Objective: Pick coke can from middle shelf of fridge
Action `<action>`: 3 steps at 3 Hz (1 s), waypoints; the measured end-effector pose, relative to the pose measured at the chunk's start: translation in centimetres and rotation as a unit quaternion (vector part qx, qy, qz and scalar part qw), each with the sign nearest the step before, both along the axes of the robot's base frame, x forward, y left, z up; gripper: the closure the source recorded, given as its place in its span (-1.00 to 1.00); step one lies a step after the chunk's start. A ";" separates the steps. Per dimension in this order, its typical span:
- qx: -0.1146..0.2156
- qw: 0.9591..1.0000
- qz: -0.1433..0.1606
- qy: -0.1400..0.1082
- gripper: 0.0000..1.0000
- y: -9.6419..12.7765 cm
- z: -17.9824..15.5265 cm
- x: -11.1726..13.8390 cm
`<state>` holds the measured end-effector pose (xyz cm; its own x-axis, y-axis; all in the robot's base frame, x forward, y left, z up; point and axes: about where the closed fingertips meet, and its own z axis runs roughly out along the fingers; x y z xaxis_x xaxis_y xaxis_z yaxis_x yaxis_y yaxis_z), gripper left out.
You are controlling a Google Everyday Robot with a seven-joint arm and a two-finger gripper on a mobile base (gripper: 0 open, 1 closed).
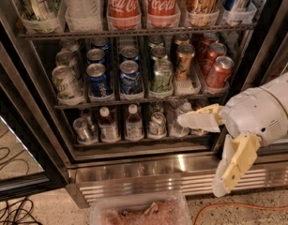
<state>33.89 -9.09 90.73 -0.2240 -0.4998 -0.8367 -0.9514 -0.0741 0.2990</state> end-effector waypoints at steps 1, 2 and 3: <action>0.015 0.999 -0.050 -0.015 -1.00 0.5 -0.4 -0.2; 0.037 0.988 -0.146 -0.035 -1.00 2.0 -1.0 -2.0; 0.031 0.981 -0.189 -0.020 -1.00 1.6 -3.3 -1.9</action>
Offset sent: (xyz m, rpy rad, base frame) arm -0.0138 0.0194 -0.0430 0.1027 -0.1379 -0.6956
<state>32.01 -7.46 87.42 -0.3493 -0.3348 -0.8751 -0.9255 0.2689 0.2666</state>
